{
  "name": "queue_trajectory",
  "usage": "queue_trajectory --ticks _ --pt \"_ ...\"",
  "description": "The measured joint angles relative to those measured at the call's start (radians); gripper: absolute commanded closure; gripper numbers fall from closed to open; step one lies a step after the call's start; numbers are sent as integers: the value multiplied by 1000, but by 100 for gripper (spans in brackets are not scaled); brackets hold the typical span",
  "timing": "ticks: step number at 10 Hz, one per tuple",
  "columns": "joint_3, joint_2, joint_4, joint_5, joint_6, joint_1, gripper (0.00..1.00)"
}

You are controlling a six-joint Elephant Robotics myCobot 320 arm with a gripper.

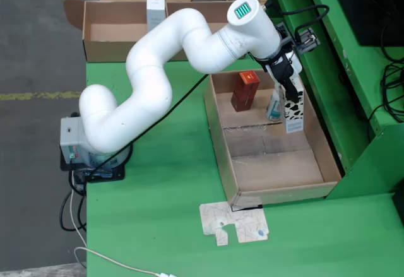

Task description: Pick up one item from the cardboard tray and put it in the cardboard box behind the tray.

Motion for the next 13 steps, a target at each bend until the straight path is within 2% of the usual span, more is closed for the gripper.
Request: queue_trajectory --ticks 3,6,13 --pt "2 61 -63 20 0 9 100" --pt "0 61 -69 15 3 15 100" --pt "0 89 113 -104 -5 69 100"
